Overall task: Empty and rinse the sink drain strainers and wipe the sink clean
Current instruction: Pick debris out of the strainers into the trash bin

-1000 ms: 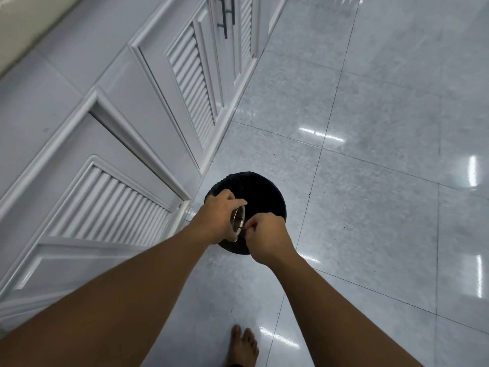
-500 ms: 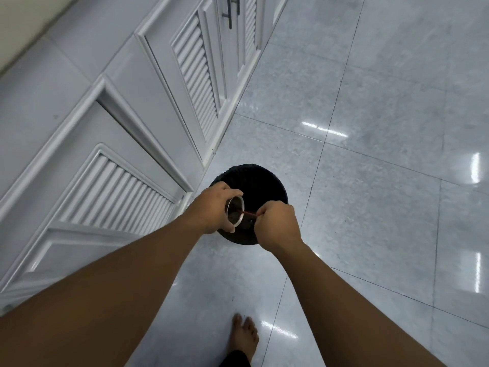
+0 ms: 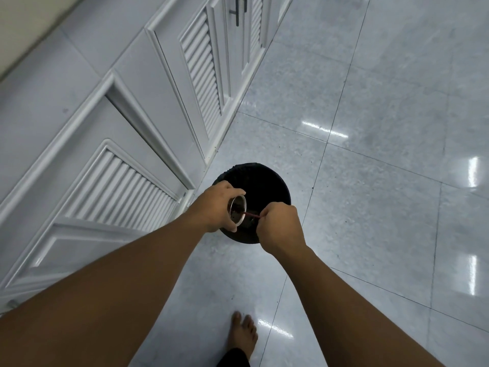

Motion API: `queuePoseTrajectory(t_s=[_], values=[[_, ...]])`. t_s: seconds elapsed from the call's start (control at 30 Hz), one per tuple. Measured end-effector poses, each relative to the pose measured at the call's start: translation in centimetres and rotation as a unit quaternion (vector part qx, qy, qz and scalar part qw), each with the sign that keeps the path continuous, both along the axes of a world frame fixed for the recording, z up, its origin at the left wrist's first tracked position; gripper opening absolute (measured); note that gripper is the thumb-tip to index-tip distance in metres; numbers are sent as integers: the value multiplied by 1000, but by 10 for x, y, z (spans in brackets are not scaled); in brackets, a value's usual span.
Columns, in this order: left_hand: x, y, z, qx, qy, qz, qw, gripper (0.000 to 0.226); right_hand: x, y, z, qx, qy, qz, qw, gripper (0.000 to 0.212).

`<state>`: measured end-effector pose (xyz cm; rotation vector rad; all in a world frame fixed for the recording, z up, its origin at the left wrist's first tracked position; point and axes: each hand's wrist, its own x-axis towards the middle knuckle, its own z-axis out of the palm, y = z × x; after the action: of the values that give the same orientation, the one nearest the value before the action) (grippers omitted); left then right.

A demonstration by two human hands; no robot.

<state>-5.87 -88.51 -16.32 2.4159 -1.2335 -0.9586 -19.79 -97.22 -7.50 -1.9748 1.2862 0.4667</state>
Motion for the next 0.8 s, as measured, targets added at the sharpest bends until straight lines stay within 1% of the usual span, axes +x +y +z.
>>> queuePoseTrajectory(t_s=[0.1, 0.23, 0.37, 0.43, 0.63, 0.8], values=[[-3, -3, -2, 7, -17, -7, 1000, 97, 3, 6, 1, -7, -11, -4, 1000, 20], [-5, -7, -1, 20, -25, -22, 999, 98, 6, 16, -3, 14, -29, 14, 999, 25], [-2, -9, -2, 24, -30, -18, 999, 97, 2, 9, -6, 5, -28, -48, 998, 24], [-1, -9, -2, 28, -36, -16, 999, 96, -2, 8, -7, -1, -28, -62, 998, 23], [-2, -13, -3, 19, -18, -15, 1000, 96, 3, 16, -8, 7, -51, -20, 998, 23], [6, -7, -5, 15, -8, 6, 1000, 98, -8, 11, -11, -12, -43, -72, 996, 23]])
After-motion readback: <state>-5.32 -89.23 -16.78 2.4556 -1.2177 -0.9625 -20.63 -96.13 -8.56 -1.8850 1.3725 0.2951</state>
